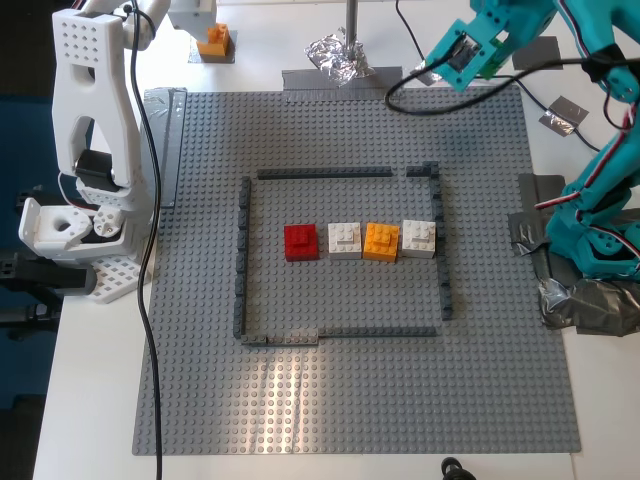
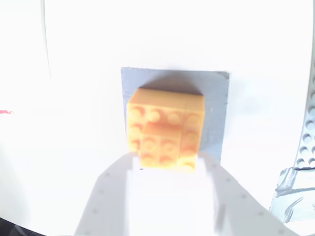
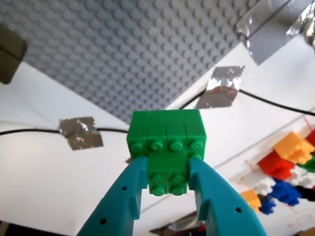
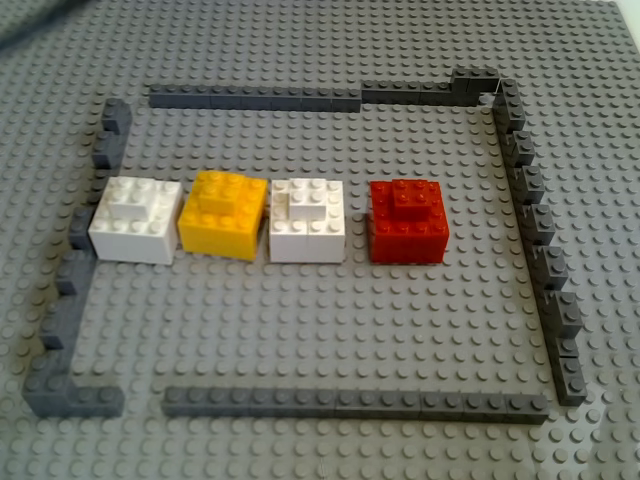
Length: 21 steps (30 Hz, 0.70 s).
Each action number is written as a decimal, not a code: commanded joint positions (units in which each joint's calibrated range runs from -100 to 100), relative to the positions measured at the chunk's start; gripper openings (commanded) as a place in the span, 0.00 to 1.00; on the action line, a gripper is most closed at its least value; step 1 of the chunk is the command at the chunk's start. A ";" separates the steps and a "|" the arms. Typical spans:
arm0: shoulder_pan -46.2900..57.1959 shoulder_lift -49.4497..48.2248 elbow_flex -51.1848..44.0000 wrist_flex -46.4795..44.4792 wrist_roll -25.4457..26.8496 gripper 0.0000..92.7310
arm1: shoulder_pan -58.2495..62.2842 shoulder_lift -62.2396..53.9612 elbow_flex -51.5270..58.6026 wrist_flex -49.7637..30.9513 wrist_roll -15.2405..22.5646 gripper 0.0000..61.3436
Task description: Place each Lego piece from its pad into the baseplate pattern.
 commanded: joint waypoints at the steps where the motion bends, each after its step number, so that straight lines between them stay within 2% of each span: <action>1: -5.02 -8.31 4.81 0.33 -0.19 0.00 | 0.20 -1.74 -3.91 -0.47 0.58 0.24; 8: -14.89 -16.30 12.85 0.33 -0.19 0.00 | 0.85 -1.74 -3.82 -1.29 1.51 0.23; 12: -21.85 -20.07 17.18 0.41 -0.24 0.00 | 1.36 -1.74 -3.82 -1.78 1.85 0.13; 16: -26.64 -21.88 19.26 0.41 -0.24 0.00 | 1.51 -1.74 -3.73 -1.94 2.05 0.08; 18: -29.10 -22.22 19.80 0.41 -0.29 0.00 | 1.51 -1.65 -3.64 -1.94 2.10 0.02; 21: -32.51 -22.22 19.80 0.41 -1.51 0.00 | 1.51 -1.65 -3.64 -1.94 2.29 0.00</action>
